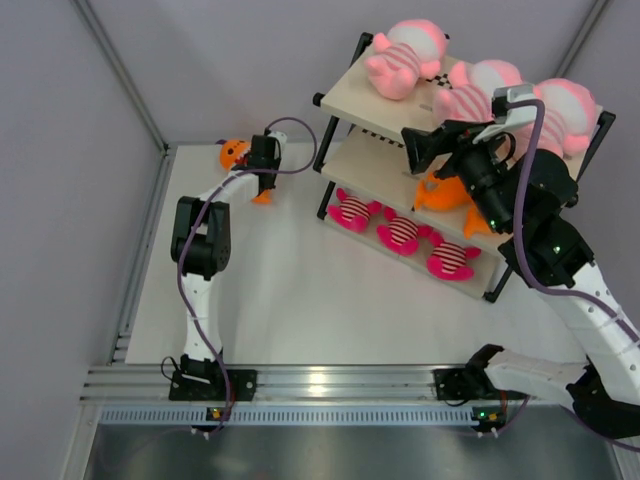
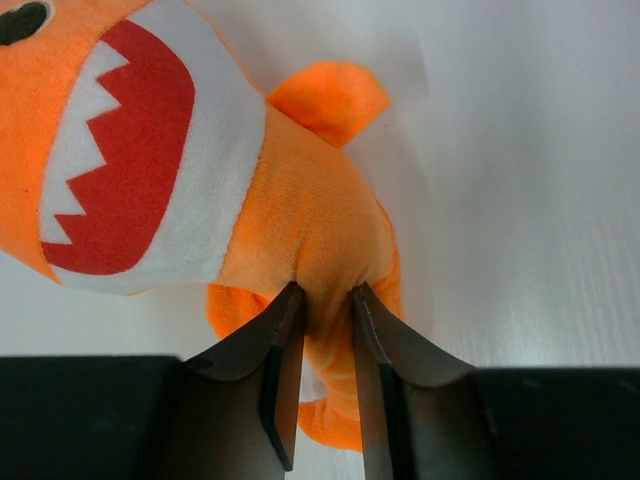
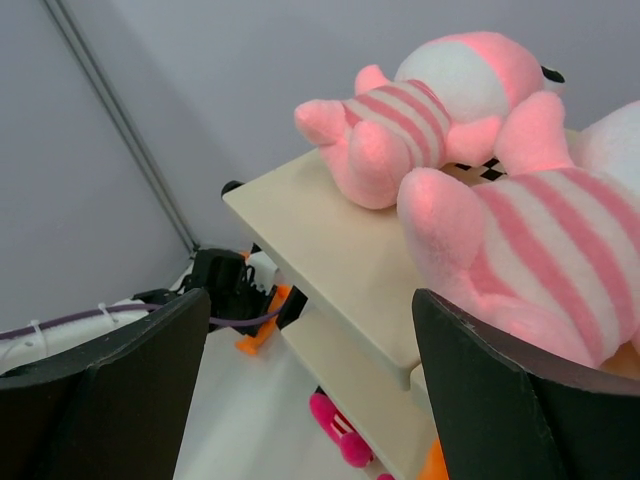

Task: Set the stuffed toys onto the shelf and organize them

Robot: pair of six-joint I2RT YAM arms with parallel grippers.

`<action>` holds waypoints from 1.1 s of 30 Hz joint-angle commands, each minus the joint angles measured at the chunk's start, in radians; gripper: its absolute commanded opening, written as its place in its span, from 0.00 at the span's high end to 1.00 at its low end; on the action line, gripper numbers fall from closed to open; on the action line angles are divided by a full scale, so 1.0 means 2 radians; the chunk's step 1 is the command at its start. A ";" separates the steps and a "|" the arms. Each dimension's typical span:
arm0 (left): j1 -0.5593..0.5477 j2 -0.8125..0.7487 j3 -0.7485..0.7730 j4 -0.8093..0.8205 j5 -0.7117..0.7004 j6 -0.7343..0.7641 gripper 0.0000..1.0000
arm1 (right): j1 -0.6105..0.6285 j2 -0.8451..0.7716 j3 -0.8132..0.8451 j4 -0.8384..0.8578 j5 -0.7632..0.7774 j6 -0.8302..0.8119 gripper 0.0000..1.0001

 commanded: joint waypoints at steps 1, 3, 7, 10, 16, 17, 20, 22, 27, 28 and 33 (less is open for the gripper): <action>0.002 0.005 0.003 -0.020 -0.003 -0.040 0.69 | 0.001 -0.016 0.000 0.027 0.006 -0.007 0.17; 0.002 -0.004 -0.009 -0.028 0.010 -0.054 0.65 | 0.001 -0.016 -0.003 0.027 0.007 -0.009 0.17; -0.002 -0.011 -0.027 -0.028 0.004 -0.071 0.63 | 0.000 -0.015 -0.007 0.032 0.007 -0.009 0.17; -0.003 -0.014 -0.030 -0.035 0.000 -0.080 0.55 | 0.001 -0.013 -0.007 0.030 0.004 -0.009 0.17; -0.006 -0.017 -0.037 -0.035 -0.003 -0.074 0.51 | 0.001 -0.012 -0.010 0.032 0.005 -0.012 0.17; -0.006 -0.014 -0.035 -0.035 -0.004 -0.073 0.52 | 0.001 -0.012 -0.010 0.032 0.004 -0.011 0.17; -0.006 0.005 -0.022 -0.053 -0.001 -0.071 0.72 | 0.000 -0.012 -0.010 0.031 0.004 -0.013 0.17; -0.005 0.008 -0.023 -0.055 0.013 -0.077 0.92 | 0.000 -0.014 -0.010 0.031 0.005 -0.013 0.17; -0.005 -0.043 -0.054 -0.055 0.050 -0.068 1.00 | 0.001 -0.020 -0.012 0.032 0.011 -0.017 0.17; -0.005 -0.059 -0.063 -0.055 0.056 -0.060 1.00 | 0.001 -0.020 -0.013 0.032 0.012 -0.018 0.16; -0.003 -0.216 -0.164 -0.065 0.116 0.011 1.00 | -0.001 -0.026 -0.016 0.030 0.000 -0.019 0.17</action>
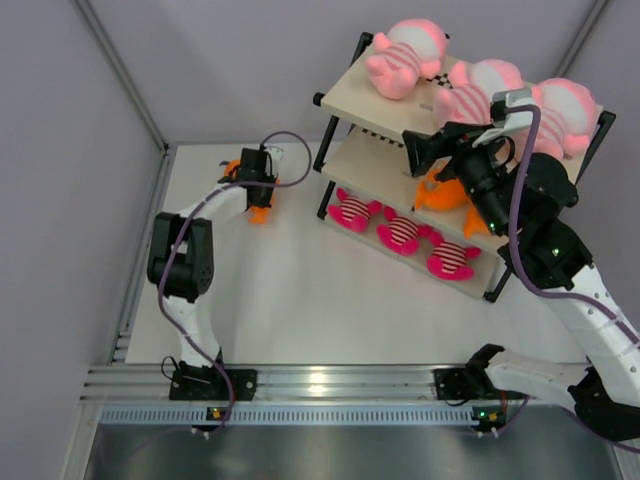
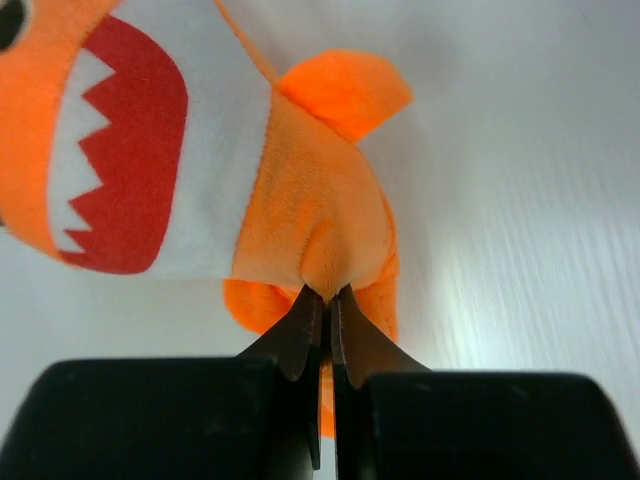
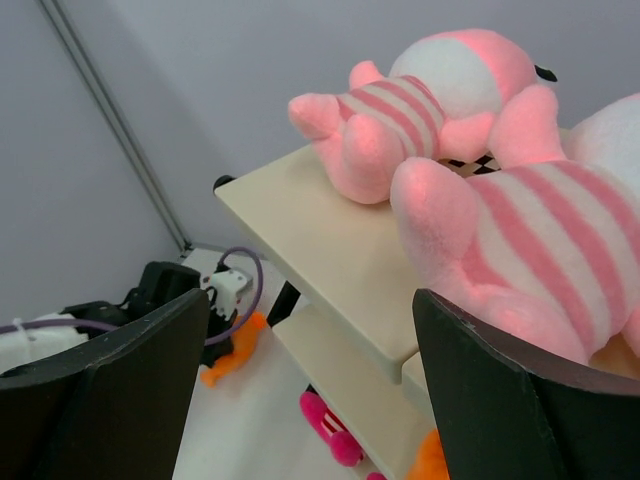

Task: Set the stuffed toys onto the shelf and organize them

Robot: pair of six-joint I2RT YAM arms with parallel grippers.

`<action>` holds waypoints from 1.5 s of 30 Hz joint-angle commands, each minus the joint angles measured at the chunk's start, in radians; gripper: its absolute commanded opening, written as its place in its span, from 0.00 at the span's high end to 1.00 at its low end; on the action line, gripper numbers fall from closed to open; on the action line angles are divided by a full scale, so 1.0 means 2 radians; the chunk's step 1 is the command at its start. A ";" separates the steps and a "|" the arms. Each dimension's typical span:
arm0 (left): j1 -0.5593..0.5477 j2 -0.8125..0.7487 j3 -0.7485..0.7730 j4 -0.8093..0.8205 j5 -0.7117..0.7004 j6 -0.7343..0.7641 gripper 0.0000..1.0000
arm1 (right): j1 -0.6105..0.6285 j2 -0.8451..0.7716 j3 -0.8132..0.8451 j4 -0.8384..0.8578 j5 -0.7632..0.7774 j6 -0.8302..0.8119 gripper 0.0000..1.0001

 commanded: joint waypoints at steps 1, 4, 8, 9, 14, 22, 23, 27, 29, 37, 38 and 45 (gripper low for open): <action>0.000 -0.132 -0.056 -0.038 0.064 0.060 1.00 | 0.000 -0.017 -0.001 0.021 -0.006 -0.010 0.17; 0.000 -0.209 -0.089 -0.092 0.087 0.094 1.00 | 0.001 -0.026 -0.005 0.027 -0.024 -0.019 0.17; 0.000 -0.327 -0.110 -0.169 0.101 0.123 1.00 | 0.000 -0.031 0.006 0.022 -0.045 -0.033 0.16; 0.000 -0.347 -0.109 -0.184 0.106 0.127 1.00 | 0.000 -0.032 0.013 0.019 -0.048 -0.034 0.16; -0.001 -0.463 -0.073 -0.308 0.139 0.180 1.00 | 0.000 -0.050 0.011 0.010 -0.068 -0.027 0.16; -0.001 -0.561 -0.050 -0.453 0.229 0.310 1.00 | 0.000 -0.051 0.013 -0.001 -0.067 -0.034 0.17; -0.001 -0.564 -0.038 -0.461 0.243 0.324 1.00 | 0.000 -0.049 0.016 -0.004 -0.072 -0.034 0.17; -0.004 -0.546 0.023 -0.487 0.279 0.350 1.00 | 0.000 -0.048 0.022 -0.006 -0.074 -0.040 0.16; -0.004 -0.526 0.050 -0.503 0.312 0.368 1.00 | 0.001 -0.045 0.026 -0.005 -0.072 -0.043 0.16; -0.155 -0.425 0.130 -0.500 0.217 0.379 1.00 | 0.000 -0.035 0.041 -0.003 -0.071 -0.042 0.17; -0.186 -0.413 0.141 -0.499 0.190 0.380 1.00 | 0.000 -0.035 0.042 -0.004 -0.069 -0.042 0.17; -0.284 -0.300 0.244 -0.438 0.128 0.380 1.00 | 0.000 -0.048 0.026 0.002 -0.042 -0.034 0.17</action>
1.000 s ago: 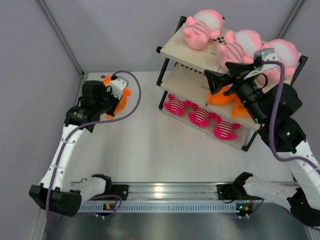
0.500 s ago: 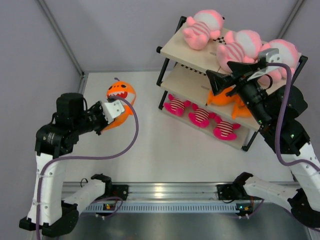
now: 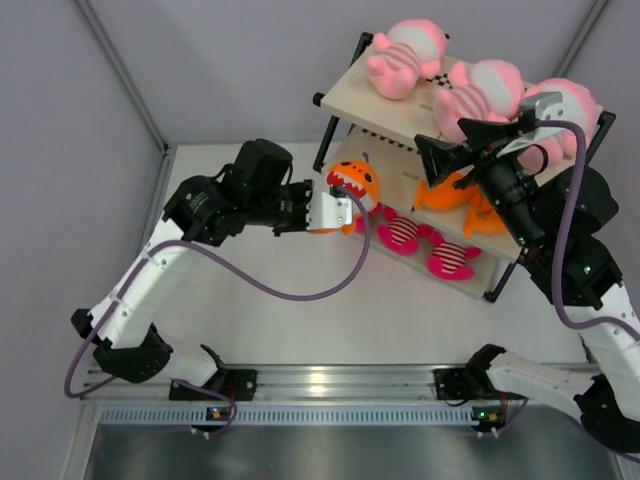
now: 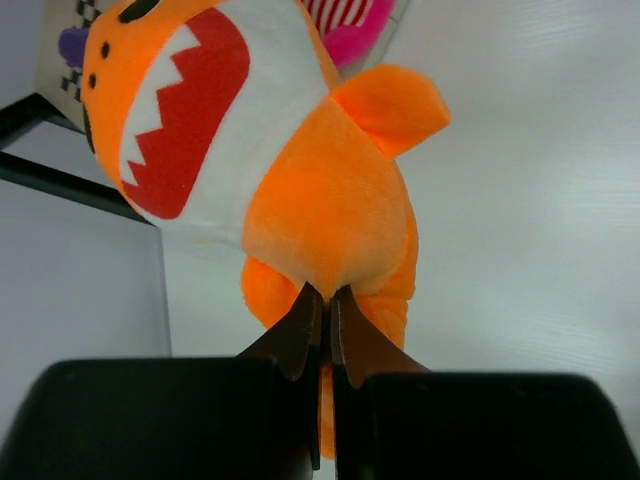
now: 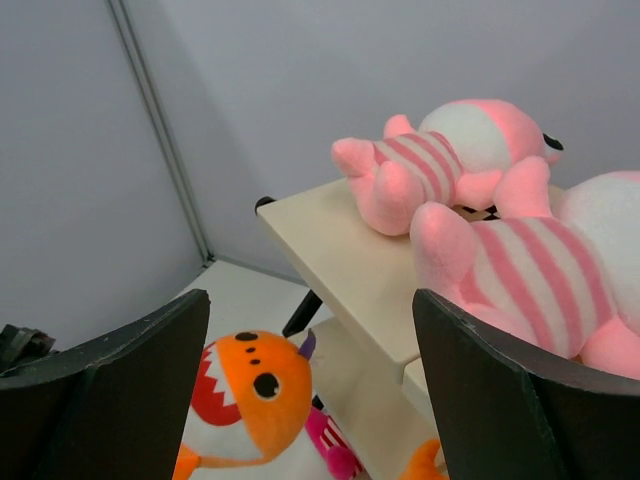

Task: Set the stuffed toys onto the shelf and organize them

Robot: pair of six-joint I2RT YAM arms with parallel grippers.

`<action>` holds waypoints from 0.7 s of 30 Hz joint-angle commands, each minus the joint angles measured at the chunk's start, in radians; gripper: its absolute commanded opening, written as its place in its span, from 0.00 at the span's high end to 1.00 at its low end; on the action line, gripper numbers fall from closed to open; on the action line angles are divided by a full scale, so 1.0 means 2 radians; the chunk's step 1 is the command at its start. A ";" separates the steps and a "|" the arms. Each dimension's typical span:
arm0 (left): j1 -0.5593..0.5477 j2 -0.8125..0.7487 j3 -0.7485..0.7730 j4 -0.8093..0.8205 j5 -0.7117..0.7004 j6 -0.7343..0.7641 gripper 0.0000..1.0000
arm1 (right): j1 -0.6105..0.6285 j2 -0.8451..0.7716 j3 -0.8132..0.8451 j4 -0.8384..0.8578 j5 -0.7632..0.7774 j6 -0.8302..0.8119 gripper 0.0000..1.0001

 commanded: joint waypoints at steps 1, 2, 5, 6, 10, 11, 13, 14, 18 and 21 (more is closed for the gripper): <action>-0.004 0.019 0.024 0.077 -0.058 0.010 1.00 | 0.000 -0.014 0.006 0.017 0.017 0.003 0.17; -0.004 0.023 0.020 0.118 -0.066 0.010 1.00 | 0.000 -0.015 0.006 0.014 0.019 0.002 0.17; -0.004 0.050 0.021 0.149 -0.080 0.013 1.00 | 0.000 -0.017 0.009 0.009 0.027 -0.003 0.17; -0.003 0.065 0.023 0.155 -0.083 0.010 1.00 | 0.000 -0.018 0.010 0.009 0.027 -0.005 0.17; -0.003 0.098 0.022 0.211 -0.087 0.023 1.00 | 0.000 -0.021 0.009 0.010 0.029 -0.008 0.17; -0.003 0.108 0.029 0.219 -0.080 0.027 1.00 | 0.000 -0.022 0.009 0.009 0.029 -0.008 0.17; -0.003 0.134 0.038 0.238 -0.083 0.026 1.00 | 0.000 -0.025 0.004 0.008 0.028 -0.006 0.17; -0.002 0.140 0.037 0.256 -0.093 0.024 1.00 | 0.001 -0.028 0.003 0.007 0.029 -0.006 0.17; 0.000 0.180 0.050 0.301 -0.085 0.034 1.00 | 0.001 -0.033 0.001 0.003 0.034 -0.011 0.17; 0.001 0.206 0.074 0.320 -0.078 0.024 1.00 | 0.000 -0.035 0.005 -0.007 0.036 -0.018 0.16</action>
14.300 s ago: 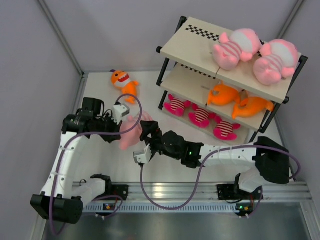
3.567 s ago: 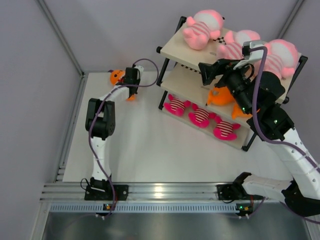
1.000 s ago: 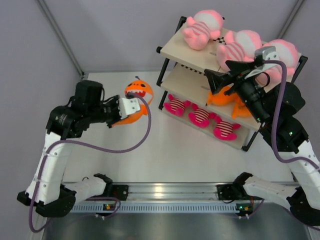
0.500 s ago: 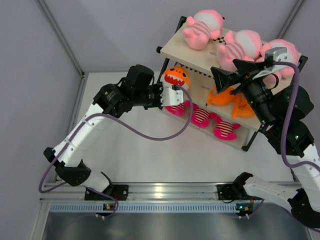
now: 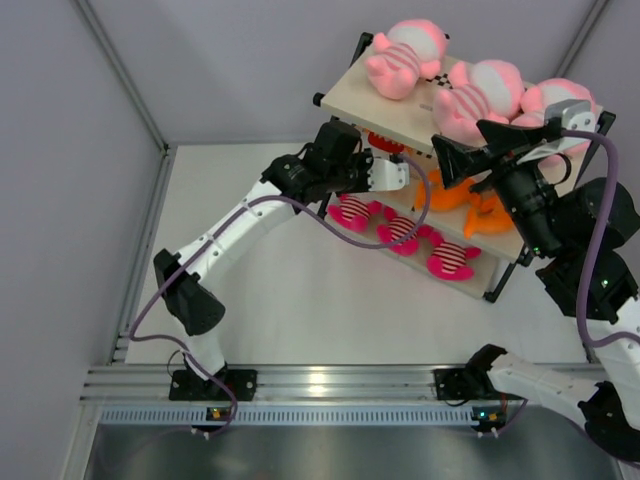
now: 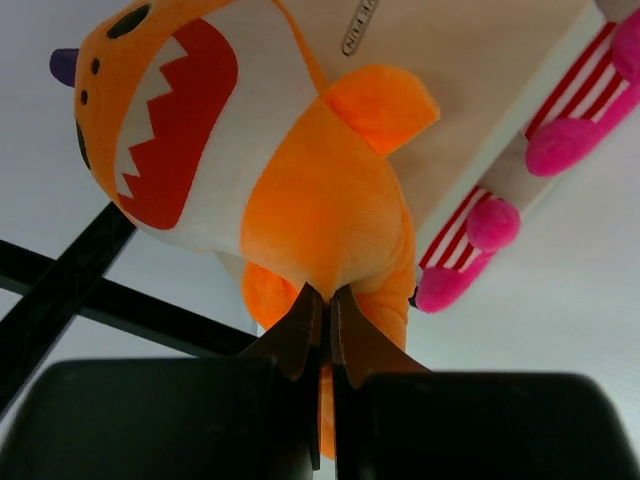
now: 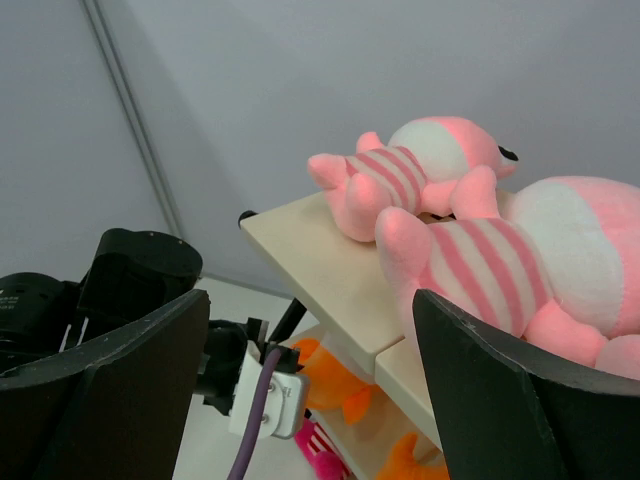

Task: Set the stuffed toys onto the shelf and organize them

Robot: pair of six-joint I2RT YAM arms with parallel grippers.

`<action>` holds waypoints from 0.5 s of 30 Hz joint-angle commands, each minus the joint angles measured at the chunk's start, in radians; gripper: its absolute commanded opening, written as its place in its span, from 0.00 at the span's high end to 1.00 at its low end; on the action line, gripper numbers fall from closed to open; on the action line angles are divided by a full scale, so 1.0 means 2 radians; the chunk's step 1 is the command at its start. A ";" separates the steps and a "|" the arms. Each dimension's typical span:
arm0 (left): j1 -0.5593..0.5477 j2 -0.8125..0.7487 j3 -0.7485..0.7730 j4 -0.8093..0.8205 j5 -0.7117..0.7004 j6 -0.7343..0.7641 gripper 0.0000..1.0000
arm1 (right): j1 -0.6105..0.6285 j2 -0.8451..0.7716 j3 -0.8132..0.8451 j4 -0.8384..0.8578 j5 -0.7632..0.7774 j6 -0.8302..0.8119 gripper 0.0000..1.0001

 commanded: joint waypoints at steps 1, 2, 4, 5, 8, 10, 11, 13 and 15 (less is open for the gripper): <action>0.002 0.013 0.047 0.080 0.007 0.001 1.00 | 0.001 -0.010 0.010 -0.011 0.010 -0.014 0.17; 0.003 0.021 0.050 0.084 0.008 0.001 1.00 | 0.000 -0.011 0.011 -0.014 0.013 -0.013 0.16; 0.002 0.029 0.052 0.101 0.000 -0.003 1.00 | 0.000 -0.018 0.008 -0.016 0.013 -0.013 0.17; 0.003 0.034 0.051 0.107 -0.006 -0.007 0.96 | 0.000 -0.021 0.006 -0.016 0.013 -0.013 0.17; 0.003 0.036 0.051 0.117 -0.015 -0.005 0.80 | 0.000 -0.032 0.000 -0.016 0.018 -0.013 0.17; 0.003 0.032 0.044 0.116 -0.012 -0.006 0.66 | 0.000 -0.036 -0.002 -0.015 0.022 -0.015 0.16; 0.003 0.025 0.041 0.117 -0.014 -0.010 0.56 | 0.000 -0.037 -0.002 -0.014 0.023 -0.016 0.16; 0.003 0.018 0.033 0.117 -0.015 -0.014 0.48 | 0.000 -0.036 0.001 -0.017 0.023 -0.014 0.16; 0.002 0.004 0.025 0.117 -0.015 -0.020 0.24 | 0.000 -0.038 0.000 -0.022 0.018 -0.014 0.16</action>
